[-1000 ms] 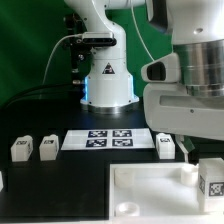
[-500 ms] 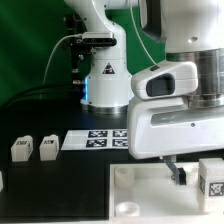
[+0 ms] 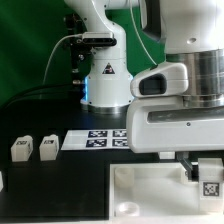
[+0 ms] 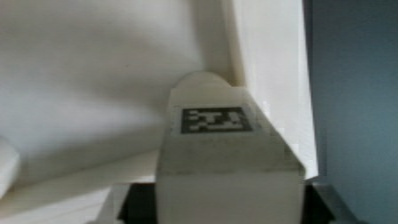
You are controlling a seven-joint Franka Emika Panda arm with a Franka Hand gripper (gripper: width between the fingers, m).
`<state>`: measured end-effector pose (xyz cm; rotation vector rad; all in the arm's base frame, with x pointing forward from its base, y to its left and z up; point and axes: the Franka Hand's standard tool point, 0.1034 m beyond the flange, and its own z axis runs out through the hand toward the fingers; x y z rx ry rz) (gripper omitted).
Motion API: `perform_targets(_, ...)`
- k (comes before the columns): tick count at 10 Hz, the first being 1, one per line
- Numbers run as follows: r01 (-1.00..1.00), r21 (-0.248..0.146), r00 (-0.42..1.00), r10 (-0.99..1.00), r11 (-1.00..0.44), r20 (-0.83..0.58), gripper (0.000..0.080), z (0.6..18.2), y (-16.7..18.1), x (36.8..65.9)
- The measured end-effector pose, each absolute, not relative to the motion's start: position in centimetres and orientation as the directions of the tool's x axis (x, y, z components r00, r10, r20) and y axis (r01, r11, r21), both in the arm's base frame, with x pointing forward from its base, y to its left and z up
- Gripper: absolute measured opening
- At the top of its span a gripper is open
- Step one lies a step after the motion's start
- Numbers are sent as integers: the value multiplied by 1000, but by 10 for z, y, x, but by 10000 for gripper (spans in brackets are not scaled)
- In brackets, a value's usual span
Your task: Assemble one leg
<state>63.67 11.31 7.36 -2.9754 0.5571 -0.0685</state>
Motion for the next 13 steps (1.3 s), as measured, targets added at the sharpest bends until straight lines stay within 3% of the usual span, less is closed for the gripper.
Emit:
perform_targets(2, -679, -113, 733, -677, -725, -60, 293, 78, 109, 638)
perform_targets(3, -849, -78, 528, -841, -522, -116, 293, 81, 108, 637)
perform_targets(5, -998, 45, 39, -974, -51, -222, 294, 84, 109, 638)
perform_targets(7, -973, 100, -224, -951, 207, -212, 294, 82, 111, 638)
perform_targets(9, -946, 123, -320, -928, 300, -193, 294, 80, 112, 636)
perform_targets(10, -947, 123, -317, -929, 297, -193, 448, 80, 112, 636)
perform_targets(11, -949, 122, -311, -930, 292, -194, 448, 80, 113, 636)
perform_targets(12, -955, 118, -290, -937, 271, -197, 575, 80, 113, 636)
perform_targets(13, -972, 106, -226, -953, 208, -203, 634, 79, 113, 635)
